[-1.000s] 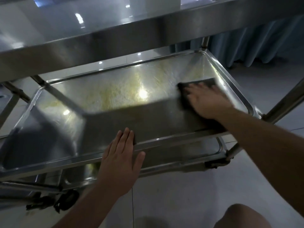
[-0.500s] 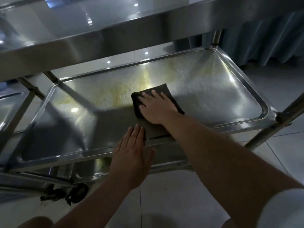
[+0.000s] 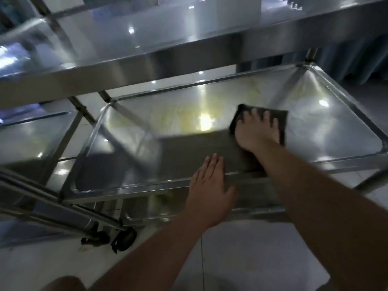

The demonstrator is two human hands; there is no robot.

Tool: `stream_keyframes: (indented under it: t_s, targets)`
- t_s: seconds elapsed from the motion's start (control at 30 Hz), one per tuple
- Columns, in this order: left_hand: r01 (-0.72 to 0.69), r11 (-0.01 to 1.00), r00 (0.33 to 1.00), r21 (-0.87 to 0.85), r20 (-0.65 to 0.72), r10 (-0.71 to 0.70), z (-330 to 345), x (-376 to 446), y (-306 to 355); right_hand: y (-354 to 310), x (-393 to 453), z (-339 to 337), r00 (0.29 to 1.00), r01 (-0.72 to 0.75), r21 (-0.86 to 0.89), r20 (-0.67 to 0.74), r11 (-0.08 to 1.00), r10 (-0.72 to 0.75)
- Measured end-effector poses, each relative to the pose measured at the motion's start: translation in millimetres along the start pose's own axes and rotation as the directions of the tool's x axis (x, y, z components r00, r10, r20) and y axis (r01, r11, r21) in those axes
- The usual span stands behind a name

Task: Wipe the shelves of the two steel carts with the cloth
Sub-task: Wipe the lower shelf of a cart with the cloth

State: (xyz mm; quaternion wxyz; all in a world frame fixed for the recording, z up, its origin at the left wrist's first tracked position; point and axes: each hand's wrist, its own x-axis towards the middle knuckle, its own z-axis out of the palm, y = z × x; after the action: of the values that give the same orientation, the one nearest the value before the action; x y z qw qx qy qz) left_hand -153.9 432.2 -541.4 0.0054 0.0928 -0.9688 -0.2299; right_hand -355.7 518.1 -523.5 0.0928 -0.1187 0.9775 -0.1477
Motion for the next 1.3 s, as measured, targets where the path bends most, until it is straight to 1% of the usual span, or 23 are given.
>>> stream_keyframes:
  t_s: [0.03,0.07,0.1,0.13,0.17,0.27,0.33,0.4,0.47,0.53,0.6,0.63,0.7,0.73,0.8,0.87,0.93,1.0,1.1,1.17,1.2,1.27,1.3]
  targets:
    - [0.001,0.985,1.000,-0.171,-0.006,-0.003,-10.5,-0.7,-3.5,-26.9,-8.0,11.4,0.996,0.086,-0.017,0.022,0.996,-0.086]
    - [-0.010,0.958,0.999,-0.287,-0.042,-0.002,-20.5,-3.9,-11.5,-50.2,-15.7,21.1,0.985,0.169,-0.024,0.046,0.985,-0.168]
    - [-0.034,0.950,0.994,-0.309,-0.108,0.000,-29.0,-8.5,-24.4,-68.7,-21.7,28.1,0.967,0.246,-0.024,0.077,0.969,-0.244]
    - [-0.032,0.967,0.983,-0.252,-0.181,-0.015,-36.1,-13.9,-41.7,-80.7,-25.6,32.4,0.945,0.315,-0.024,0.106,0.949,-0.311]
    - [0.012,0.984,0.972,-0.176,-0.228,-0.053,-43.8,-18.3,-61.8,-86.3,-26.8,34.7,0.923,0.371,-0.029,0.125,0.928,-0.365]
    - [0.241,0.971,0.940,0.007,-0.249,-0.232,-74.6,-23.2,-129.8,-72.5,-20.6,30.3,0.885,0.456,-0.057,0.134,0.888,-0.445]
    - [0.368,0.925,0.906,0.092,-0.259,-0.335,-95.8,-24.4,-173.4,-47.0,-13.1,23.9,0.922,0.387,-0.083,0.074,0.918,-0.381]
    - [0.452,0.885,0.868,0.109,-0.282,-0.409,-108.7,-27.9,-202.8,-18.5,-5.5,16.5,0.980,0.197,-0.086,-0.004,0.977,-0.199]
    - [0.490,0.865,0.850,0.110,-0.282,-0.446,-108.6,-31.5,-212.3,-4.8,-2.9,13.0,0.999,0.007,-0.069,-0.051,0.998,-0.011]
    - [0.486,0.866,0.851,0.117,-0.288,-0.438,-102.8,-33.1,-211.9,-17.9,-5.5,18.3,0.994,-0.094,-0.043,-0.057,0.995,0.092]
    - [0.482,0.868,0.851,0.120,-0.298,-0.431,-101.3,-31.8,-210.8,-57.3,-12.8,29.7,0.993,-0.098,-0.021,-0.061,0.995,0.097]
    - [0.483,0.867,0.850,0.122,-0.301,-0.432,-102.0,-31.4,-211.2,-84.8,-18.5,38.9,0.997,-0.051,-0.031,-0.063,0.998,0.049]
    - [0.489,0.864,0.848,0.123,-0.298,-0.438,-103.9,-31.5,-212.2,-148.3,-33.5,62.8,0.992,0.113,-0.058,-0.051,0.992,-0.116]
    - [0.493,0.862,0.846,0.118,-0.294,-0.444,-104.6,-32.5,-212.5,-181.3,-42.1,75.8,0.976,0.215,-0.060,-0.019,0.975,-0.217]
    - [0.487,0.867,0.850,0.105,-0.288,-0.442,-104.7,-33.6,-213.7,-234.6,-59.2,94.5,0.910,0.409,-0.035,0.088,0.912,-0.404]
    - [0.468,0.878,0.860,0.095,-0.277,-0.428,-104.9,-33.8,-215.5,-254.7,-66.5,99.8,0.850,0.511,0.004,0.146,0.860,-0.506]
    - [0.469,0.879,0.860,0.084,-0.273,-0.432,-105.6,-33.6,-217.7,-244.3,-63.5,95.6,0.837,0.532,-0.003,0.151,0.847,-0.526]
    - [0.469,0.879,0.859,0.083,-0.273,-0.433,-104.1,-33.9,-217.5,-212.8,-54.0,86.2,0.886,0.460,-0.048,0.095,0.886,-0.455]
    - [0.475,0.876,0.857,0.089,-0.274,-0.437,-102.3,-33.6,-215.5,-150.7,-36.1,61.9,0.983,0.183,-0.065,-0.022,0.981,-0.185]
    - [0.482,0.872,0.854,0.087,-0.271,-0.445,-101.6,-33.1,-214.4,-129.7,-31.3,52.0,1.000,0.012,-0.023,-0.023,1.000,-0.012]
    - [0.483,0.871,0.853,0.087,-0.270,-0.446,-101.5,-32.6,-214.3,-130.2,-29.6,52.8,0.999,-0.041,-0.015,-0.019,0.999,0.041]
    - [0.485,0.870,0.853,0.089,-0.269,-0.448,-101.3,-32.0,-214.1,-150.8,-29.6,61.4,0.997,-0.070,-0.022,-0.027,0.997,0.069]
    - [0.484,0.870,0.853,0.092,-0.270,-0.446,-101.5,-31.9,-214.2,-167.5,-31.1,67.4,0.999,-0.029,-0.030,-0.030,0.999,0.028]
